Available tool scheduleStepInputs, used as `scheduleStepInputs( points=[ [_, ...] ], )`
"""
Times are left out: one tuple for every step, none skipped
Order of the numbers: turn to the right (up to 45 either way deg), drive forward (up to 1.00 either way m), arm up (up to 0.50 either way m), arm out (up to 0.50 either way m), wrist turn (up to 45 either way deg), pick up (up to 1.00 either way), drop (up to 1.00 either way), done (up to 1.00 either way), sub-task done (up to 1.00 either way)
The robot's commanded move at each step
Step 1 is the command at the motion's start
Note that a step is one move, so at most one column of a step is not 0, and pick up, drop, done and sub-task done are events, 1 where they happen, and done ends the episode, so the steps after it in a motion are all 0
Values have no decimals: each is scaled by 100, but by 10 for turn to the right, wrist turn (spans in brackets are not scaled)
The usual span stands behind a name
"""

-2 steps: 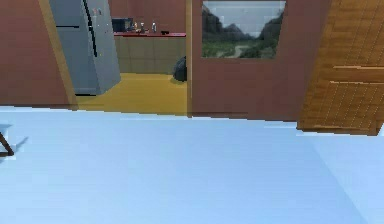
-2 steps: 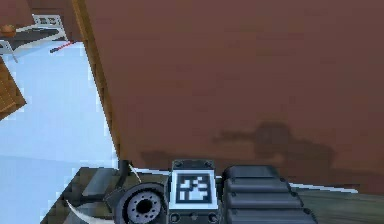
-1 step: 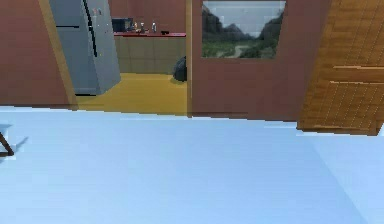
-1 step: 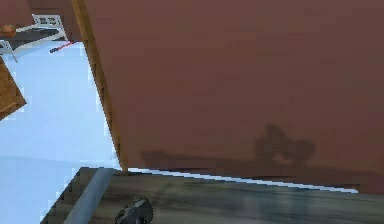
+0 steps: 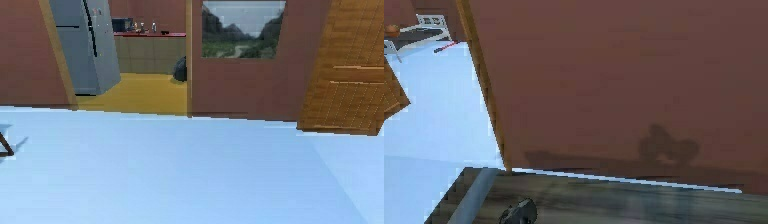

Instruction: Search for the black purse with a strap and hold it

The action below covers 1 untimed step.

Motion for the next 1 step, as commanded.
scheduleStepInputs(
  points=[
    [0, 0, 10, 0, 0, 0, 0, 0, 0]
  ],
)
